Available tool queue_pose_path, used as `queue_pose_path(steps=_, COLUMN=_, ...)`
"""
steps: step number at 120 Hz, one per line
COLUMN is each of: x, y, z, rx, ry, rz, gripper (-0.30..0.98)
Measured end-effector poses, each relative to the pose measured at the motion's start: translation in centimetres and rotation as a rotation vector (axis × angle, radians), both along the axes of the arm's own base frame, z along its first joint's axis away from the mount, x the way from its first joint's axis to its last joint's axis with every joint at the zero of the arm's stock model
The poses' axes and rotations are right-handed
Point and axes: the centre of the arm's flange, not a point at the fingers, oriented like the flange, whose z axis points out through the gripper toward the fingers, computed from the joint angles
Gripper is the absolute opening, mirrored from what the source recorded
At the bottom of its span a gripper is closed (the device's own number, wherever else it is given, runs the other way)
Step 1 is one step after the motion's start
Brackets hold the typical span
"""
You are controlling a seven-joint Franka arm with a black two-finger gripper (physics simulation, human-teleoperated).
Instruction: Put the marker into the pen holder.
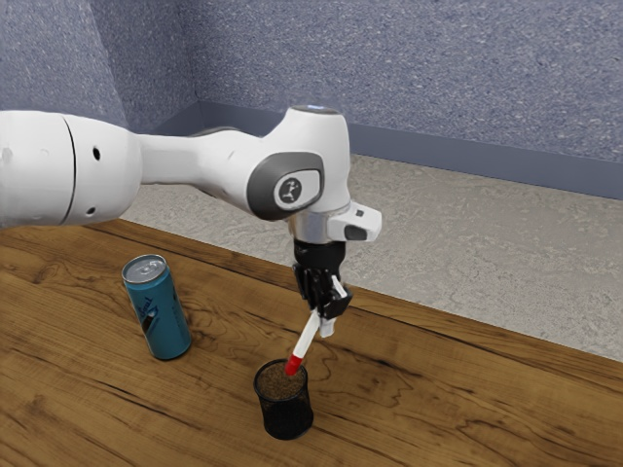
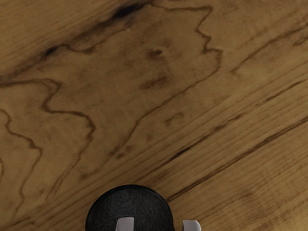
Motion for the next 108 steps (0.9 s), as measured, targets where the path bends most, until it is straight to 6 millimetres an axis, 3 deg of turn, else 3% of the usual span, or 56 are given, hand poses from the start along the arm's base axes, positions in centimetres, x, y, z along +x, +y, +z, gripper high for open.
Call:
queue_pose_path(steps=38, x=0.3, y=2.6, z=-2.2, rx=0.007, ry=0.049, rz=0.046, gripper=-0.04)
queue_pose_path(steps=59, x=-0.1, y=2.6, z=-2.7, rx=-0.001, ry=0.069, rz=0.039, gripper=0.32)
queue_pose_path(steps=76, x=-0.1, y=2.7, z=-1.9, rx=-0.009, ry=0.058, rz=0.030, gripper=0.50)
queue_pose_path(steps=84, x=-0.2, y=3.3, z=2.2, rx=-0.012, ry=0.000, rz=0.020, gripper=0.55)
queue_pose_path(steps=95, x=-0.2, y=5.1, z=11.3, rx=-0.005, ry=-0.114, rz=-0.008, gripper=0.60)
queue_pose_path(steps=108, x=-1.1, y=8.8, z=20.8, rx=0.031, ry=-0.219, rz=-0.014, gripper=0.63)
